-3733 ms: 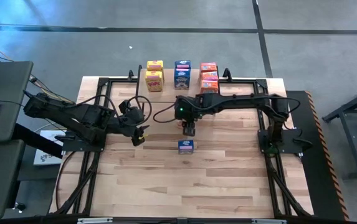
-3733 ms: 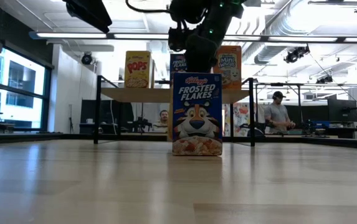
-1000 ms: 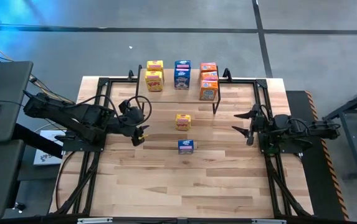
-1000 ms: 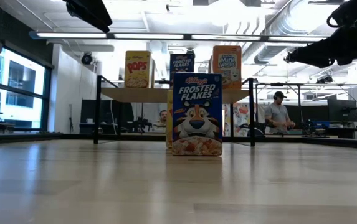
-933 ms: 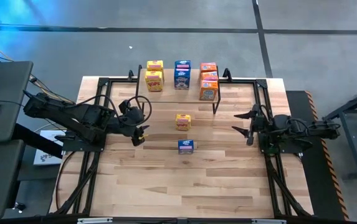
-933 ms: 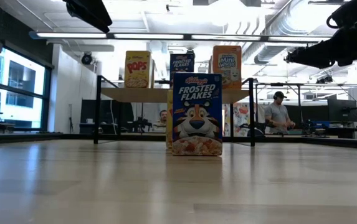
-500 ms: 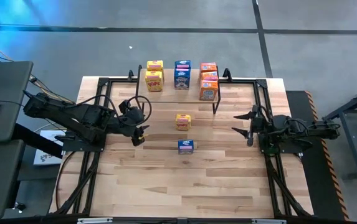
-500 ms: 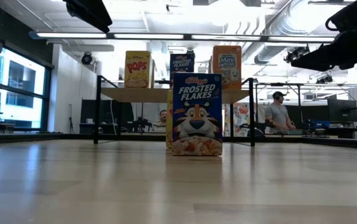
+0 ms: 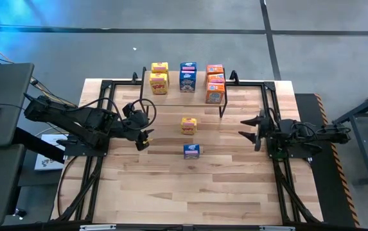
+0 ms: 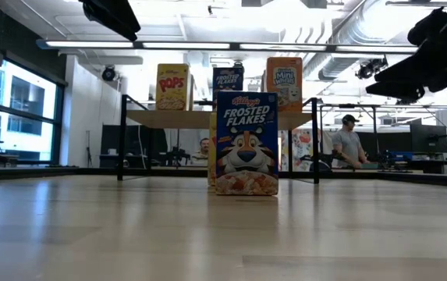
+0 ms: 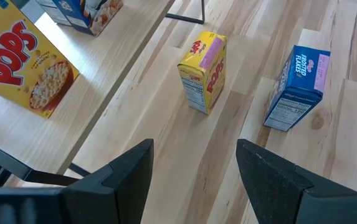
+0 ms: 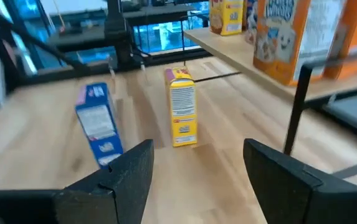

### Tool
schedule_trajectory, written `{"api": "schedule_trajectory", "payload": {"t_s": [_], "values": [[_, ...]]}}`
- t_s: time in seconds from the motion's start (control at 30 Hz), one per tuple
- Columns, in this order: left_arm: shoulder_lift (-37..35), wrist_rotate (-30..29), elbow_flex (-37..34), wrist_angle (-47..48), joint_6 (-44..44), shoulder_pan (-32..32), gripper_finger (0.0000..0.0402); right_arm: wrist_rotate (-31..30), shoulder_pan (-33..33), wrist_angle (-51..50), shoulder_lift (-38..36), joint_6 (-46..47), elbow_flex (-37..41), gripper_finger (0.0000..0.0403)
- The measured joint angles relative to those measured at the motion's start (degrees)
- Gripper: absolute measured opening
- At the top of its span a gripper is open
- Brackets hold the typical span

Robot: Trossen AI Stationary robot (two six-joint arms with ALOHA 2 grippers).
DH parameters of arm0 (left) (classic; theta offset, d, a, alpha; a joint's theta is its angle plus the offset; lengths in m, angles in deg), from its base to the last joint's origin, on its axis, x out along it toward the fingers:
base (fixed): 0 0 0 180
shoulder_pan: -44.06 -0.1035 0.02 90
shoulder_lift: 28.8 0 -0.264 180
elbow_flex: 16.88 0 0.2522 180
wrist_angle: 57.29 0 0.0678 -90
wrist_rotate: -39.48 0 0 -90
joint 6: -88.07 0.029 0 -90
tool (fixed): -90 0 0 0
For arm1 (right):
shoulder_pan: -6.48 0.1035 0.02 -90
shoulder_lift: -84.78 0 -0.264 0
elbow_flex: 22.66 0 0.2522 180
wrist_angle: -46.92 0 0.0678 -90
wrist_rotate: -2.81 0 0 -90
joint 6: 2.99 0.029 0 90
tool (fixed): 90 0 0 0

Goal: Stack cereal on shelf
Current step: Put the yellow cereal box on the shelf aligned with the other yellow cereal boxes

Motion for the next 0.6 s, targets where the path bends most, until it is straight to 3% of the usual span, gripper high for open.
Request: {"api": "schedule_trajectory", "payload": {"t_s": [0.17, 0.6], "values": [[-0.02, 0.0, 0.0, -0.01, 0.0, 0.0, 0.0221, 0.29, -0.02, -0.02, 0.0, 5.31, 0.02, 0.024], [-0.02, 0.0, 0.0, -0.01, 0.0, -0.01, 0.0221, 0.37, 0.0, -0.01, 0.0, 3.34, 0.04, 0.024]]}}
